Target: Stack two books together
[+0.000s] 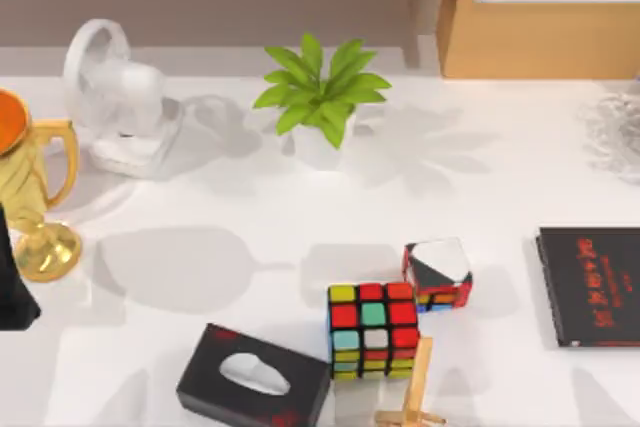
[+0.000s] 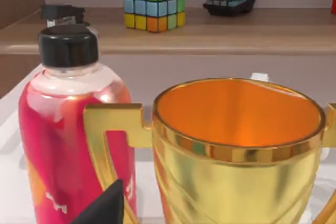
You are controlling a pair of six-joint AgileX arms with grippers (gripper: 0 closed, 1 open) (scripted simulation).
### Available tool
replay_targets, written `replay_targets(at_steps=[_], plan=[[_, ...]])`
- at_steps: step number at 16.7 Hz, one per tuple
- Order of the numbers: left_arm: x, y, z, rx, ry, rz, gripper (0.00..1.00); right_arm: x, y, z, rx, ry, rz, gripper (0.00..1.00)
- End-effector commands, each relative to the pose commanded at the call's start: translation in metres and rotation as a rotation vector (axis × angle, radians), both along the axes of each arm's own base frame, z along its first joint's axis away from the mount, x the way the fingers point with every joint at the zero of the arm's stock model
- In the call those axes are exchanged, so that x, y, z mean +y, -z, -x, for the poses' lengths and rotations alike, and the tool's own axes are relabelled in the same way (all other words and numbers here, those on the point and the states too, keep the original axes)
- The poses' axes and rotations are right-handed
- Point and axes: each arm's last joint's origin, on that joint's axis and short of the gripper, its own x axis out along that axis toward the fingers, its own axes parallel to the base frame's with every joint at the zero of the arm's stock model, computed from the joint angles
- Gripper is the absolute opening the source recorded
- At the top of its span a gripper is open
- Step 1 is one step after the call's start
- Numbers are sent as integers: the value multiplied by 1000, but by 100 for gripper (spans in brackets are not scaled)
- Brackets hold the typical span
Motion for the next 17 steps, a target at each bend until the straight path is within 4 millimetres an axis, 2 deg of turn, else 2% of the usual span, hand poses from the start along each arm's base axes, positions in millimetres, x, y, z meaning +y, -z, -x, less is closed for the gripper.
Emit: replay_targets(at_steps=[3, 5, 8, 10, 12, 14, 17], plan=[[0, 0, 0, 0, 0, 0, 100, 0, -3, 0, -6, 0, 0, 100], [0, 0, 0, 0, 0, 0, 100, -2, -19, -1, -32, 2, 3, 100], [0, 0, 0, 0, 0, 0, 100, -6, -61, -7, -83, 5, 13, 100], [0, 0, 0, 0, 0, 0, 100, -11, -95, -20, -102, 6, 22, 100], [0, 0, 0, 0, 0, 0, 100, -19, -125, -45, -94, 8, 29, 100], [0, 0, 0, 0, 0, 0, 100, -32, -147, -84, -62, 8, 30, 100], [0, 0, 0, 0, 0, 0, 100, -61, -157, -156, 6, 9, 18, 100]])
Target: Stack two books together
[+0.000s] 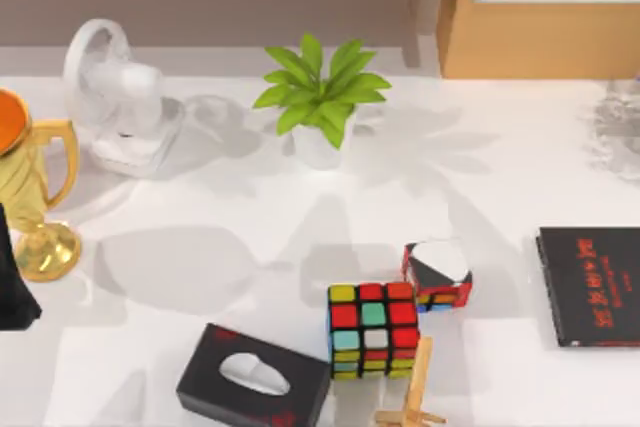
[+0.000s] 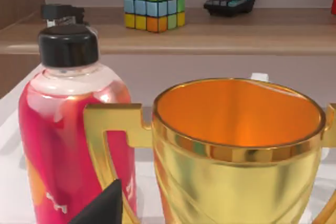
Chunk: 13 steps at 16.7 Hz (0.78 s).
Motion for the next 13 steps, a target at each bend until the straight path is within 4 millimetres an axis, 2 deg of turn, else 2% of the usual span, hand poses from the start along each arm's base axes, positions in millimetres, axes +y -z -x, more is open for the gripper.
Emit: replay_targets(at_steps=[3, 6, 9, 11, 13], plan=[[0, 0, 0, 0, 0, 0, 100, -38, 17, -70, 54, 0, -17, 100], [0, 0, 0, 0, 0, 0, 100, -78, 43, -122, 66, 0, -25, 100], [0, 0, 0, 0, 0, 0, 100, -113, 60, -153, 38, -1, -16, 100], [0, 0, 0, 0, 0, 0, 100, -129, 65, -164, 14, -1, -5, 100], [0, 0, 0, 0, 0, 0, 100, -137, 68, -170, 0, -2, 2, 100]])
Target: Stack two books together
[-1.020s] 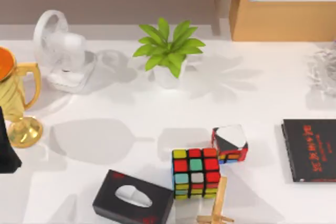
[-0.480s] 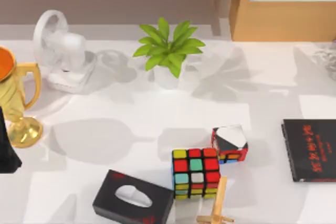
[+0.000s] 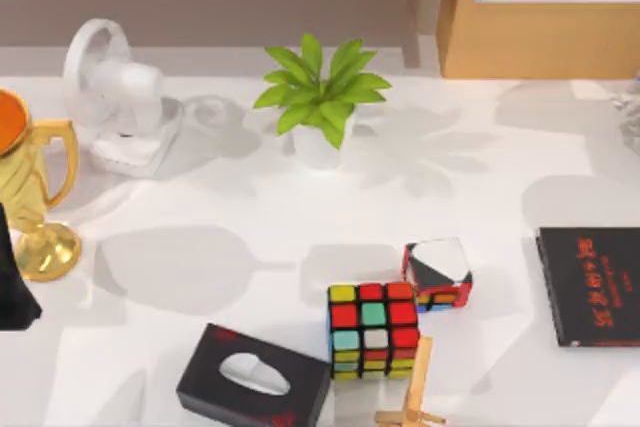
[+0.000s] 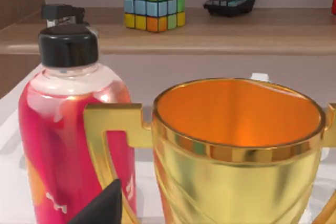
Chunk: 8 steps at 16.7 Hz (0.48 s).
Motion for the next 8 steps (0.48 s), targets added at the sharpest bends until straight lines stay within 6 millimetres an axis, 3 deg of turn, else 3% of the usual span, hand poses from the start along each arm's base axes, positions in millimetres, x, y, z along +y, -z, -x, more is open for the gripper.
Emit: replay_targets(at_steps=[8], plan=[[0, 0, 0, 0, 0, 0, 100, 0, 0, -7, -1, 0, 1, 100]])
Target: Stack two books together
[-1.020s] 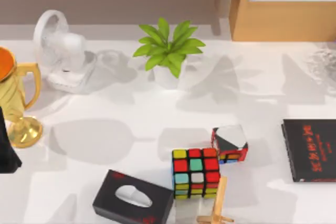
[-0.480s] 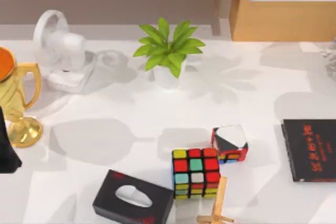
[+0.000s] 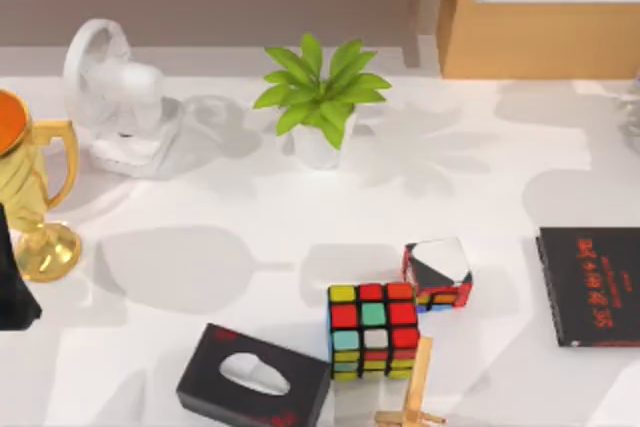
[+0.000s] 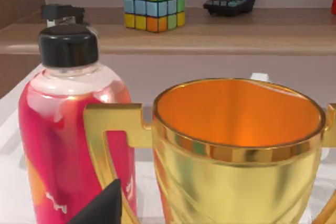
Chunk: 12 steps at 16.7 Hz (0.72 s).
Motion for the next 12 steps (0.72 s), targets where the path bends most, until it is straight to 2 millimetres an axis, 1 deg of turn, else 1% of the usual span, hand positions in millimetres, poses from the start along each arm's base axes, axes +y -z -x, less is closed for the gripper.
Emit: replay_targets(at_steps=[5, 9, 12], plan=[[0, 0, 0, 0, 0, 0, 100, -1, 0, -21, 0, 0, 0, 100], [0, 0, 0, 0, 0, 0, 100, -1, 0, -23, 0, 0, 0, 100], [0, 0, 0, 0, 0, 0, 100, -1, 0, -23, 0, 0, 0, 77]])
